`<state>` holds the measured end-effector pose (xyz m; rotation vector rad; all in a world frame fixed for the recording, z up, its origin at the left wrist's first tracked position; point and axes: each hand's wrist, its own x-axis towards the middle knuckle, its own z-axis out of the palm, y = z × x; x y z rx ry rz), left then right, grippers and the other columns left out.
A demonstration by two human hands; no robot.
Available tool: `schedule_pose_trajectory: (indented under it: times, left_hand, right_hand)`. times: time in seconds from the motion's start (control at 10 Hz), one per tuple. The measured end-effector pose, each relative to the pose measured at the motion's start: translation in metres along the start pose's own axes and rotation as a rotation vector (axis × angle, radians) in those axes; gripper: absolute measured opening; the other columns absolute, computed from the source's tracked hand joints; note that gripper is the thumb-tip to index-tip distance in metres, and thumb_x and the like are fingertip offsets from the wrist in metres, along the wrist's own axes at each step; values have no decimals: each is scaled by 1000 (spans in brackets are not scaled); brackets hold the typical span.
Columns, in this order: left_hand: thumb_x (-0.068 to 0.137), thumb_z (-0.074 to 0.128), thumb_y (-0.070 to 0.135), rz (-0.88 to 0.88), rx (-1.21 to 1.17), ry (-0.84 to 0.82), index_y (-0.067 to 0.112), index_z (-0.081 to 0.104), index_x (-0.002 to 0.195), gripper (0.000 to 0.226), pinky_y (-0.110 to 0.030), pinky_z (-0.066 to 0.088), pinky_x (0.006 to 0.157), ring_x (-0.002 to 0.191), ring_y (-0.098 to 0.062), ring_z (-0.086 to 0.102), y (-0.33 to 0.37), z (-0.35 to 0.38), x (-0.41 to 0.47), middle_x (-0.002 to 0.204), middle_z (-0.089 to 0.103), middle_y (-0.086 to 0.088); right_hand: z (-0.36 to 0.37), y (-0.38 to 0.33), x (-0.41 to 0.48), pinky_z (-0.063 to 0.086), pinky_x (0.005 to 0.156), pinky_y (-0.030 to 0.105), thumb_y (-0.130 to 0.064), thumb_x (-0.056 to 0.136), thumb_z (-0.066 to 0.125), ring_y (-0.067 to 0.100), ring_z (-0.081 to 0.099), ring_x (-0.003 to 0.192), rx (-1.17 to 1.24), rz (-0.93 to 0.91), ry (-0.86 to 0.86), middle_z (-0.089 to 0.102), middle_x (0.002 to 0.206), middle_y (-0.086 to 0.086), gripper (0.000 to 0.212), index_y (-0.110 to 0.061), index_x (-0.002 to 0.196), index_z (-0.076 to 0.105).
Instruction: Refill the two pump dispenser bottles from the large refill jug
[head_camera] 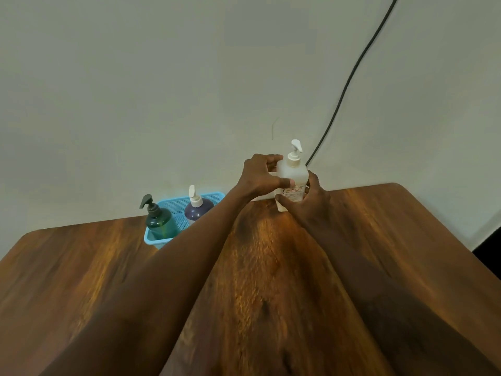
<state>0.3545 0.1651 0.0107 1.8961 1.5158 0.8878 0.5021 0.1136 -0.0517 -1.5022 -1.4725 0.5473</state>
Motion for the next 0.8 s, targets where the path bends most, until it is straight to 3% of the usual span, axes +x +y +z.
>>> schedule_pose_trajectory:
  times: [0.2, 0.5, 0.6, 0.8]
  left_hand:
    - [70, 94, 32, -12, -15, -11, 16, 64, 139, 77, -38, 54, 106, 122, -20, 66, -26, 22, 17, 138, 67, -3]
    - [80, 88, 27, -6, -43, -14, 15, 64, 138, 64, -36, 50, 108, 126, -23, 64, -30, 28, 19, 137, 67, -5]
    - [80, 88, 26, -19, -39, -29, 16, 63, 140, 66, -41, 50, 110, 128, -24, 63, -28, 28, 18, 139, 66, -5]
    - [74, 92, 34, -97, -82, -39, 18, 44, 154, 94, -39, 49, 108, 139, -26, 53, -23, 18, 8, 155, 51, -5]
  right_hand:
    - [18, 33, 26, 51, 91, 28, -38, 78, 89, 29, 61, 125, -5, 32, -30, 56, 145, 10, 90, -14, 149, 40]
    - [24, 38, 28, 47, 88, 22, -39, 80, 87, 29, 62, 123, 2, 65, -8, 58, 143, 11, 87, -11, 148, 41]
    - [24, 39, 27, 49, 88, 23, -42, 78, 88, 29, 63, 123, 18, 79, -25, 60, 141, 11, 88, -12, 148, 42]
    - [16, 33, 23, 48, 86, 22, -47, 72, 90, 30, 61, 126, 46, 115, -39, 57, 144, 11, 97, -13, 149, 40]
